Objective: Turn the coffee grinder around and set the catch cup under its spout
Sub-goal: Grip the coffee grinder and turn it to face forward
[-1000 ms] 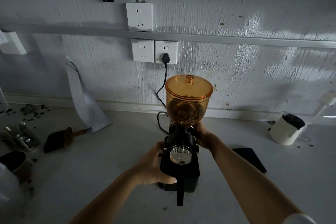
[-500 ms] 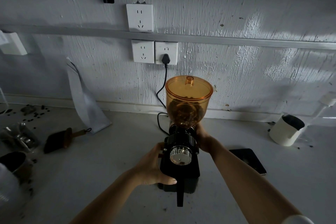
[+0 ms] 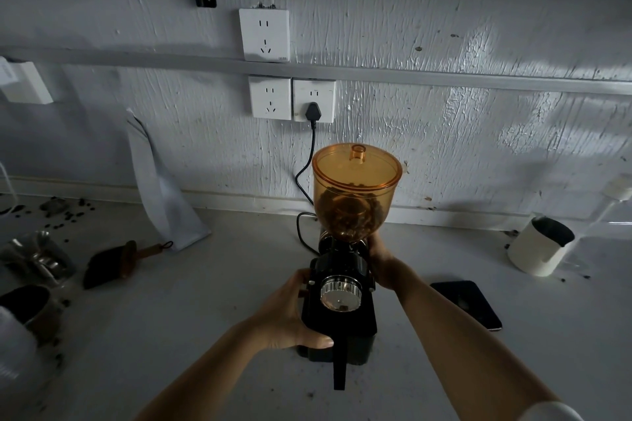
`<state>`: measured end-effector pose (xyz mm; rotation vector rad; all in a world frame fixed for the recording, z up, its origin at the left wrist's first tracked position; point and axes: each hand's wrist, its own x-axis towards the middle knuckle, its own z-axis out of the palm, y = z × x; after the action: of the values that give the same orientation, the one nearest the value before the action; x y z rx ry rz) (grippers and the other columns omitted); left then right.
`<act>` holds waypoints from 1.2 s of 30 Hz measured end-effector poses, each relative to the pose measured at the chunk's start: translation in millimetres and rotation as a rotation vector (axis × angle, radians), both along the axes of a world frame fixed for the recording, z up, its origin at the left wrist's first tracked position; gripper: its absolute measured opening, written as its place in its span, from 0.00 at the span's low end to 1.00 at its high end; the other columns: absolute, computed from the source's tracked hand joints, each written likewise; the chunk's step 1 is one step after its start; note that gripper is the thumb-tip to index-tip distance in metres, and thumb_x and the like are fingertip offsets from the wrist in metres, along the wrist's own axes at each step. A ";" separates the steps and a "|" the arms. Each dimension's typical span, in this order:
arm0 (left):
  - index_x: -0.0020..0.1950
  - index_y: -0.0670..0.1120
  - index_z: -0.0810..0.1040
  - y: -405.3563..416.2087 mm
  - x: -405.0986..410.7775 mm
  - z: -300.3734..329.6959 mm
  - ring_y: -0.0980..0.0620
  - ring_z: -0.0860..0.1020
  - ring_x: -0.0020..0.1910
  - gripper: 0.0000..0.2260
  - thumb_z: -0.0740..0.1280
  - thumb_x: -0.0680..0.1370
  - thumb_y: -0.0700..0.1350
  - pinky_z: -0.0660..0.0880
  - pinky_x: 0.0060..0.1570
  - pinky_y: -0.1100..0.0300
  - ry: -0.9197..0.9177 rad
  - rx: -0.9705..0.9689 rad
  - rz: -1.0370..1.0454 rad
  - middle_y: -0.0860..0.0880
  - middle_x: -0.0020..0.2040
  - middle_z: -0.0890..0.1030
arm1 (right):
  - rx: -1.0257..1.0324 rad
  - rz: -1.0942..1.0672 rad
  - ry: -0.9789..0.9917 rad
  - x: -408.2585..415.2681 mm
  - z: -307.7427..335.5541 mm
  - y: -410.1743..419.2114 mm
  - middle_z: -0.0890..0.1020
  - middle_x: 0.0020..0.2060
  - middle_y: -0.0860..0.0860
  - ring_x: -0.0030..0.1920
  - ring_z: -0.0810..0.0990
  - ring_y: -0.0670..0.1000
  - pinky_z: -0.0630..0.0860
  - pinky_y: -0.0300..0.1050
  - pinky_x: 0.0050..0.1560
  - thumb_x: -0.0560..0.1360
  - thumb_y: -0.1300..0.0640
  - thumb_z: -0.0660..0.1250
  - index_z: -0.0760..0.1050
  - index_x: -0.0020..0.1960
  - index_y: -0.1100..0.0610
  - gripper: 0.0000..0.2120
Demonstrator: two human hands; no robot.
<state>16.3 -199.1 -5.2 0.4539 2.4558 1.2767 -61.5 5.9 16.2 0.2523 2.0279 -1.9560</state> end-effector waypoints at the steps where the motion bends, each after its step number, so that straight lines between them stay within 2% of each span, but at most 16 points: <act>1: 0.66 0.62 0.59 0.0 0.1 -0.1 0.60 0.70 0.63 0.43 0.79 0.57 0.56 0.68 0.57 0.59 0.001 -0.004 0.000 0.64 0.59 0.71 | 0.003 -0.002 0.001 0.8 1.2 -0.8 0.67 0.69 0.57 0.70 0.63 0.59 0.65 0.53 0.59 0.79 0.38 0.44 0.66 0.58 0.47 0.19; 5: 0.66 0.63 0.59 -0.8 -1.2 -2.2 0.59 0.70 0.63 0.44 0.79 0.56 0.57 0.68 0.57 0.58 -0.005 -0.007 0.001 0.63 0.59 0.71 | 0.019 -0.014 0.008 2.4 5.7 -3.3 0.68 0.69 0.59 0.69 0.65 0.59 0.66 0.55 0.62 0.81 0.42 0.46 0.69 0.53 0.46 0.15; 8: 0.66 0.64 0.58 -1.0 -2.1 -4.6 0.60 0.69 0.63 0.45 0.80 0.56 0.57 0.68 0.57 0.59 -0.012 -0.006 0.011 0.63 0.61 0.71 | 0.026 -0.018 -0.018 1.8 5.2 -3.6 0.68 0.69 0.61 0.68 0.66 0.61 0.64 0.63 0.68 0.81 0.42 0.46 0.66 0.57 0.48 0.15; 13: 0.66 0.65 0.58 -0.9 -2.8 -5.9 0.60 0.69 0.62 0.45 0.80 0.57 0.57 0.67 0.56 0.59 -0.008 -0.007 0.003 0.65 0.59 0.71 | -0.028 0.011 -0.108 5.1 6.6 -2.3 0.71 0.68 0.60 0.68 0.68 0.61 0.64 0.64 0.69 0.76 0.32 0.44 0.68 0.65 0.54 0.32; 17: 0.66 0.64 0.58 -0.9 -2.7 -5.9 0.59 0.70 0.63 0.44 0.80 0.57 0.57 0.68 0.57 0.58 0.001 -0.004 0.010 0.64 0.61 0.71 | -0.138 -0.021 -0.154 8.9 8.8 -1.1 0.73 0.66 0.60 0.67 0.70 0.60 0.65 0.63 0.69 0.74 0.31 0.49 0.71 0.64 0.55 0.33; 18: 0.66 0.64 0.58 -0.9 -2.6 -5.5 0.59 0.70 0.63 0.45 0.80 0.57 0.57 0.68 0.57 0.58 0.002 -0.009 0.007 0.63 0.61 0.71 | -0.174 -0.031 -0.155 11.0 11.9 -0.4 0.75 0.63 0.59 0.65 0.72 0.59 0.69 0.60 0.66 0.75 0.32 0.52 0.73 0.62 0.55 0.31; 21: 0.67 0.63 0.57 -0.9 -2.3 -5.4 0.59 0.69 0.62 0.46 0.80 0.56 0.57 0.67 0.57 0.58 -0.002 -0.008 0.010 0.62 0.60 0.71 | -0.216 -0.141 -0.180 20.5 24.3 4.7 0.80 0.51 0.56 0.49 0.80 0.54 0.79 0.46 0.46 0.78 0.40 0.56 0.75 0.58 0.59 0.24; 24: 0.67 0.64 0.58 -0.7 -3.1 -4.5 0.59 0.70 0.62 0.45 0.80 0.56 0.58 0.67 0.55 0.60 0.003 -0.011 0.003 0.62 0.59 0.72 | -0.350 -0.296 -0.225 37.3 32.3 11.9 0.78 0.60 0.61 0.57 0.78 0.57 0.73 0.50 0.63 0.80 0.46 0.54 0.69 0.65 0.67 0.25; 25: 0.66 0.64 0.58 -0.7 -3.5 -4.0 0.59 0.70 0.62 0.45 0.80 0.56 0.58 0.67 0.54 0.61 0.010 -0.014 -0.007 0.63 0.59 0.72 | -0.370 -0.346 -0.226 43.3 33.5 14.9 0.78 0.59 0.62 0.58 0.77 0.57 0.72 0.50 0.65 0.80 0.47 0.55 0.68 0.66 0.67 0.26; 27: 0.66 0.64 0.58 -1.2 -4.6 -2.2 0.58 0.70 0.63 0.45 0.80 0.56 0.59 0.67 0.55 0.60 0.021 -0.019 -0.024 0.63 0.60 0.72 | -0.414 -0.455 -0.211 58.4 39.2 19.6 0.78 0.44 0.58 0.52 0.78 0.58 0.74 0.47 0.57 0.79 0.48 0.57 0.70 0.64 0.67 0.24; 29: 0.65 0.66 0.57 -1.4 -6.1 -4.1 0.58 0.70 0.64 0.45 0.80 0.56 0.59 0.68 0.57 0.58 0.023 -0.024 -0.031 0.63 0.61 0.71 | -0.476 -0.568 -0.196 69.6 39.0 24.2 0.71 0.34 0.53 0.40 0.77 0.54 0.73 0.43 0.46 0.78 0.49 0.59 0.72 0.59 0.65 0.20; 30: 0.65 0.66 0.57 -1.5 -6.2 -5.5 0.57 0.70 0.64 0.45 0.80 0.56 0.59 0.69 0.57 0.57 0.026 -0.021 -0.031 0.63 0.62 0.71 | -0.481 -0.609 -0.171 73.5 38.4 24.8 0.70 0.35 0.52 0.37 0.73 0.50 0.71 0.42 0.46 0.78 0.49 0.59 0.72 0.59 0.63 0.19; 31: 0.65 0.66 0.57 -1.5 -6.3 -5.9 0.57 0.70 0.64 0.44 0.80 0.56 0.59 0.69 0.58 0.57 0.028 -0.013 -0.034 0.63 0.63 0.71 | -0.458 -0.624 -0.135 78.8 40.6 23.4 0.73 0.39 0.52 0.39 0.72 0.48 0.71 0.43 0.53 0.78 0.48 0.59 0.70 0.64 0.63 0.22; 33: 0.65 0.66 0.57 -1.6 -6.5 -5.3 0.58 0.69 0.64 0.44 0.80 0.57 0.59 0.69 0.58 0.57 0.025 -0.007 -0.043 0.63 0.62 0.70 | -0.364 -0.614 -0.078 92.9 43.5 16.7 0.74 0.62 0.53 0.62 0.72 0.51 0.59 0.48 0.71 0.78 0.47 0.59 0.60 0.73 0.60 0.28; 34: 0.65 0.66 0.56 -1.2 -6.4 -4.9 0.58 0.69 0.63 0.44 0.80 0.57 0.58 0.68 0.57 0.58 0.020 -0.011 -0.047 0.65 0.61 0.70 | -0.369 -0.570 -0.042 101.5 44.5 9.5 0.69 0.68 0.53 0.69 0.67 0.53 0.57 0.50 0.72 0.77 0.45 0.60 0.60 0.73 0.57 0.29; 36: 0.64 0.66 0.56 -0.7 -6.4 -3.4 0.59 0.68 0.61 0.44 0.80 0.57 0.58 0.67 0.54 0.63 0.013 -0.014 -0.054 0.67 0.58 0.68 | -0.473 -0.291 -0.010 117.0 50.0 -8.3 0.76 0.63 0.52 0.64 0.73 0.53 0.66 0.49 0.66 0.72 0.37 0.59 0.71 0.63 0.55 0.28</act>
<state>9.9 -199.7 -8.6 0.5229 2.4445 1.2386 55.5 -2.5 66.2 0.4597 1.5234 -2.5319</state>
